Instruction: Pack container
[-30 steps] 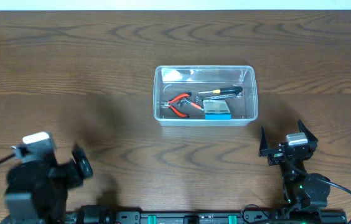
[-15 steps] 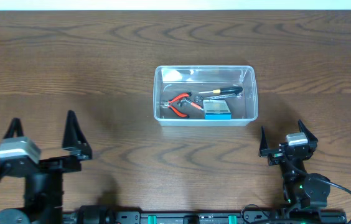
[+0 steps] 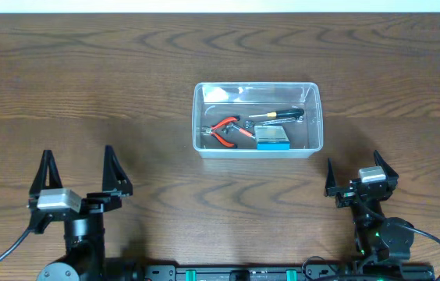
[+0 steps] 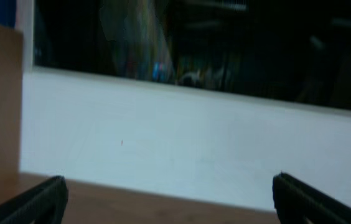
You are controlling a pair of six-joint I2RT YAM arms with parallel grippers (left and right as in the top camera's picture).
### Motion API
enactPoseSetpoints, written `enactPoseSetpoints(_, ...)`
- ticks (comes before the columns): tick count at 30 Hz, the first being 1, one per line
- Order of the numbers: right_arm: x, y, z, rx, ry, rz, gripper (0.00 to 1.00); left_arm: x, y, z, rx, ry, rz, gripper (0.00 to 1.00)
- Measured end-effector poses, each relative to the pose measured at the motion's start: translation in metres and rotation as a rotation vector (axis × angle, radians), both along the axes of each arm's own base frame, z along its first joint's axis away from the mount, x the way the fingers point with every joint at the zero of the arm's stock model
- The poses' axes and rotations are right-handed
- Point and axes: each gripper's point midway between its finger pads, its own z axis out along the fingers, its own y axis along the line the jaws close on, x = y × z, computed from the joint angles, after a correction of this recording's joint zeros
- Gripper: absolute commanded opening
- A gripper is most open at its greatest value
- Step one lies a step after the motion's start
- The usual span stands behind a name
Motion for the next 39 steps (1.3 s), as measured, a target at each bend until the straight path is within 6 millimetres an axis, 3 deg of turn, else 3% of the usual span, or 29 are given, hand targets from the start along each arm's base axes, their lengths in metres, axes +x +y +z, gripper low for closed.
enactPoseSetpoints(6,0.0,0.0,0.0,0.0,0.0,0.0,0.99,0.007,-0.001,-0.004,0.001,-0.079,-0.005,0.98)
enactPoseSetpoints(15,0.0,0.0,0.0,0.0,0.0,0.0,0.99,0.024,-0.005,-0.056,0.001,-0.013,-0.025,0.98)
enactPoseSetpoints(33,0.0,0.0,0.0,0.0,0.0,0.0,0.99,0.041,-0.006,-0.119,0.002,0.097,-0.025,0.98)
enactPoseSetpoints(39,0.0,0.0,0.0,0.0,0.0,0.0,0.99,0.042,-0.006,-0.124,0.002,0.114,-0.025,0.98)
